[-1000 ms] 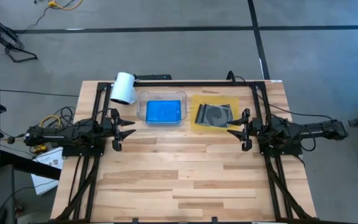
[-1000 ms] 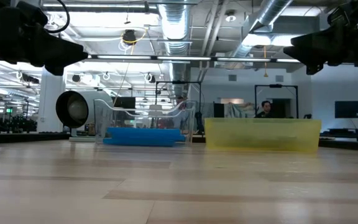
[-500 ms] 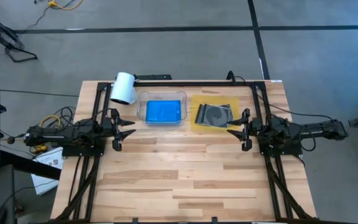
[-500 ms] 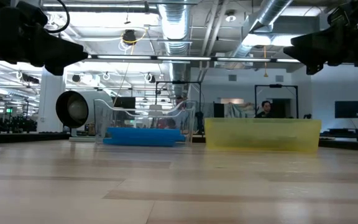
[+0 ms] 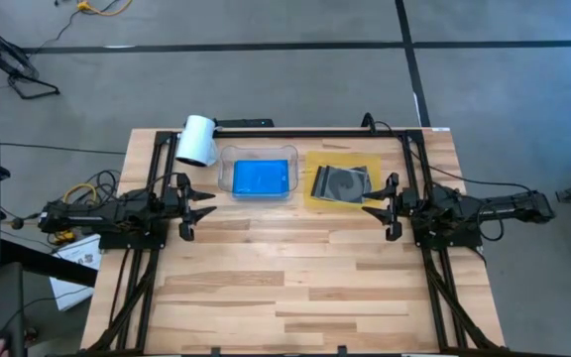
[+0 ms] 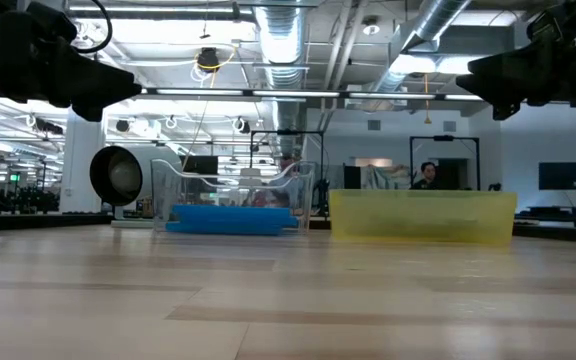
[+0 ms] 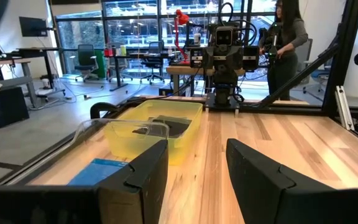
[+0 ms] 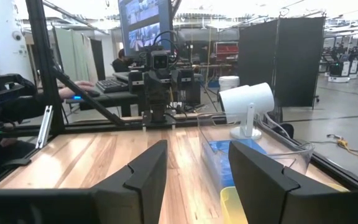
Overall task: Pick & place jewel cases by type
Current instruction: Return to Home Position
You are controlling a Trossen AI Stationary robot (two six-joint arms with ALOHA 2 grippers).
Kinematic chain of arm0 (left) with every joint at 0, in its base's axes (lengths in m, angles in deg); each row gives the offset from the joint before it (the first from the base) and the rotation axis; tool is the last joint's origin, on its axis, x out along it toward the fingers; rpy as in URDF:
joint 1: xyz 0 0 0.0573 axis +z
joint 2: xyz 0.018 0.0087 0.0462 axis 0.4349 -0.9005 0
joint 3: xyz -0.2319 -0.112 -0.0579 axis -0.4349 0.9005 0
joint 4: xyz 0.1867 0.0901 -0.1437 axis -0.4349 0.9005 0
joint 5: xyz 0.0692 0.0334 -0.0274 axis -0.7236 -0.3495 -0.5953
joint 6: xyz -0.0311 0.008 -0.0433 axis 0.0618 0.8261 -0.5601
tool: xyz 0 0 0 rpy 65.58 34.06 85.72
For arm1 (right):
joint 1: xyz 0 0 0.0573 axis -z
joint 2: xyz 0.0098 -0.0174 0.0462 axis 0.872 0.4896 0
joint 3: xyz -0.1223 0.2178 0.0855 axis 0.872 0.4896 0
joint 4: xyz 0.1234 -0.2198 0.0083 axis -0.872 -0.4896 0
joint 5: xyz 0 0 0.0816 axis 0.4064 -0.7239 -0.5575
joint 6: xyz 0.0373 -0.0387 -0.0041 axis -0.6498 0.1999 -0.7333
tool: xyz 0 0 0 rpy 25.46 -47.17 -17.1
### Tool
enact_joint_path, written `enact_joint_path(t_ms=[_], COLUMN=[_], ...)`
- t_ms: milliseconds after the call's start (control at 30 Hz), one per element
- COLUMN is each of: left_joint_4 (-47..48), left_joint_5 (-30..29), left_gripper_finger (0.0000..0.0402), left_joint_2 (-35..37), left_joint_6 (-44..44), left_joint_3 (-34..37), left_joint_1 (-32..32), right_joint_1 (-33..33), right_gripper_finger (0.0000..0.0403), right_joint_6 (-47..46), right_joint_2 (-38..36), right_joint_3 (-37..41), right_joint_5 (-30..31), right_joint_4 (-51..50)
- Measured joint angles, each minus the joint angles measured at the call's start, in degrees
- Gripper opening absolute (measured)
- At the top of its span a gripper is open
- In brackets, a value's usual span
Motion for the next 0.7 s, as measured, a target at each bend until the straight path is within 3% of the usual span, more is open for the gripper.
enact_joint_path(t_ms=[700], left_joint_4=[0.0], left_joint_5=[0.0], left_gripper_finger=[0.0157], left_joint_2=[0.01], left_joint_6=[-0.44], left_joint_3=[0.0], left_joint_1=[0.01], right_joint_1=[0.0], right_gripper_finger=[0.0165], right_joint_6=[0.0], right_joint_2=[0.0], right_joint_3=[0.0], right_joint_5=[0.0], right_joint_4=[0.01])
